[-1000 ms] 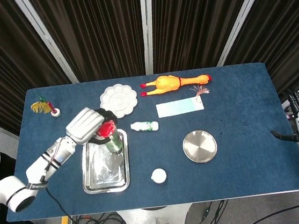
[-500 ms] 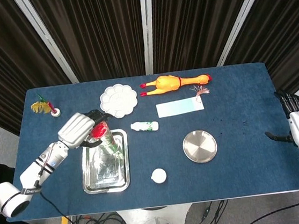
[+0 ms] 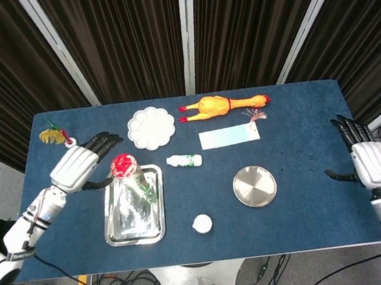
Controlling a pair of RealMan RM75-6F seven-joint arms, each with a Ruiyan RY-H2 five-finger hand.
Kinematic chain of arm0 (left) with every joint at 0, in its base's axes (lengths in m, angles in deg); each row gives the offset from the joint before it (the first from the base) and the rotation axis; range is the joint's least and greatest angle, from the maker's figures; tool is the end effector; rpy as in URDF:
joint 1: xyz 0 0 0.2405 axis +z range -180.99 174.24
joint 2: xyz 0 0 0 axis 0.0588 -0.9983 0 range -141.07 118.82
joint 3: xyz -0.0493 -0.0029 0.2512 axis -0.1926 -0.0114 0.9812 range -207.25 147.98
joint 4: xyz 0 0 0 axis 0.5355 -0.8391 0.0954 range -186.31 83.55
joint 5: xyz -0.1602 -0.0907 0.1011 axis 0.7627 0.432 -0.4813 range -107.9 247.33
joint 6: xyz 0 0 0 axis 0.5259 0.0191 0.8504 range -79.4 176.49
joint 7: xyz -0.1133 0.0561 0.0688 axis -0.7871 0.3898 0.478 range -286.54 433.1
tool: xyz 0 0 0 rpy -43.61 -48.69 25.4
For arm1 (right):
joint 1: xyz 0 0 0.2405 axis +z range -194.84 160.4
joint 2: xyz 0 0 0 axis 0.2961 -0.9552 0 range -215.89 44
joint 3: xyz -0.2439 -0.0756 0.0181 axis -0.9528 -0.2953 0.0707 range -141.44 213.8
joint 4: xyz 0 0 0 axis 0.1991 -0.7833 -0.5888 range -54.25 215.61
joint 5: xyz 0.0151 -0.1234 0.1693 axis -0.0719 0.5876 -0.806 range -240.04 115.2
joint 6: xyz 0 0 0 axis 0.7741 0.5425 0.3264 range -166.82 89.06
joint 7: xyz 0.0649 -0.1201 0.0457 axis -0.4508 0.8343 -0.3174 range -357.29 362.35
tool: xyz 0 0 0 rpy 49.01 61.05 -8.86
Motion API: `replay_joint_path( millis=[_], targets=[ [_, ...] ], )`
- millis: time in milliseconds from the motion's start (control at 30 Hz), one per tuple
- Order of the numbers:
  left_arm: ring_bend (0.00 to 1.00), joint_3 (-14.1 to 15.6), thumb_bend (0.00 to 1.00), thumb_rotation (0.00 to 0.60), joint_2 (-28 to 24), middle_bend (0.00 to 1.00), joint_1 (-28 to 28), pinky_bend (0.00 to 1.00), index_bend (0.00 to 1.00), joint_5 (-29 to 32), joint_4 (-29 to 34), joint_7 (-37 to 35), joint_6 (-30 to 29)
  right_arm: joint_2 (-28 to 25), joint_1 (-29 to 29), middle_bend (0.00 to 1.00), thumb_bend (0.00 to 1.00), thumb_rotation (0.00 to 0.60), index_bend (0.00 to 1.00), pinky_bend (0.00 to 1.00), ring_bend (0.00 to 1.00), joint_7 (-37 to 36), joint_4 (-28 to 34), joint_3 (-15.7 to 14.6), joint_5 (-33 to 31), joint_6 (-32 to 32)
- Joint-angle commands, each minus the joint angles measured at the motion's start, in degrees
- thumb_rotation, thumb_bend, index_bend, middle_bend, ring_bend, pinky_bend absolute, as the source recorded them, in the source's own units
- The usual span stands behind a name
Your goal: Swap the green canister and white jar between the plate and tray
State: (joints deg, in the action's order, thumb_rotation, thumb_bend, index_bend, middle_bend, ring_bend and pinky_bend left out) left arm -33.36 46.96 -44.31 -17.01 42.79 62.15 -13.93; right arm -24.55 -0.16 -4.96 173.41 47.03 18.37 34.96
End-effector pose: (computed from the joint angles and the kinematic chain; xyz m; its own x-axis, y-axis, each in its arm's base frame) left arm -0.1676 0.3375 0.1420 0.4231 0.1433 0.8947 0.7999 -0.5229 -0.2945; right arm -0.2712 -0.2729 0.1742 0.2829 0.0141 0.9590 -0.9510 -0.1257 0.2824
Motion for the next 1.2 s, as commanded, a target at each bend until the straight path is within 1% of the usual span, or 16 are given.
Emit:
replay_joint_path(
  millis=[33,133,233,367,500,633,800,967,1200],
  targets=[
    [0.08,1.3,0.2,0.6,-1.5,0.09,4.0,0.43,0.1,3.5,0.9,2.2,-2.1,-0.9,2.1,0.0,0.03,0.6,0.0,0.02,0.0,2.8,2.6,-0.7,3.1,-1.9],
    [0.08,1.9,0.2,0.6,-0.8,0.1,7.8,0.42,0.1,6.6,-0.6,3.6,-4.6,-2.0,4.5,0.02,0.03,0.6,0.0,0.05,0.0,4.3,6.3,-1.9,6.3,-5.2],
    [0.08,2.6,0.2,0.6,0.7,0.1,11.5,0.41,0.1,8.9,-2.4,4.8,-7.4,-1.8,6.8,0.03,0.03,0.6,0.0,0.07,0.0,6.8,9.1,-2.9,8.7,-8.2],
    [0.08,3.8,0.2,0.6,2.9,0.1,15.4,0.38,0.1,9.8,-4.8,6.0,-10.1,0.3,9.4,0.05,0.04,0.6,0.0,0.1,0.0,9.5,11.8,-4.2,10.6,-12.0],
    [0.08,4.4,0.2,0.6,5.3,0.11,18.3,0.38,0.1,10.4,-7.4,6.7,-11.8,3.2,11.6,0.06,0.04,0.6,0.0,0.11,0.0,12.3,13.2,-5.7,11.1,-15.8],
    [0.08,4.4,0.2,0.6,7.1,0.11,20.3,0.38,0.1,10.9,-9.7,6.2,-12.0,6.3,13.8,0.07,0.04,0.6,0.0,0.13,0.0,15.9,13.6,-6.6,9.8,-19.8],
    [0.08,4.5,0.2,0.6,8.2,0.12,22.0,0.38,0.1,10.8,-11.7,4.3,-12.1,9.3,16.3,0.08,0.04,0.6,0.0,0.14,0.0,18.3,14.3,-6.3,7.4,-23.2],
    [0.08,4.2,0.2,0.6,9.1,0.12,23.2,0.38,0.1,10.6,-13.4,3.0,-11.6,12.3,19.7,0.09,0.04,0.6,0.0,0.16,0.0,23.4,14.4,-6.2,4.8,-27.6],
    [0.08,3.7,0.2,0.6,9.9,0.12,24.3,0.38,0.11,9.6,-15.1,1.8,-11.6,18.9,22.7,0.1,0.05,0.6,0.0,0.17,0.0,31.4,12.5,-6.3,-0.8,-30.2]
  ],
)
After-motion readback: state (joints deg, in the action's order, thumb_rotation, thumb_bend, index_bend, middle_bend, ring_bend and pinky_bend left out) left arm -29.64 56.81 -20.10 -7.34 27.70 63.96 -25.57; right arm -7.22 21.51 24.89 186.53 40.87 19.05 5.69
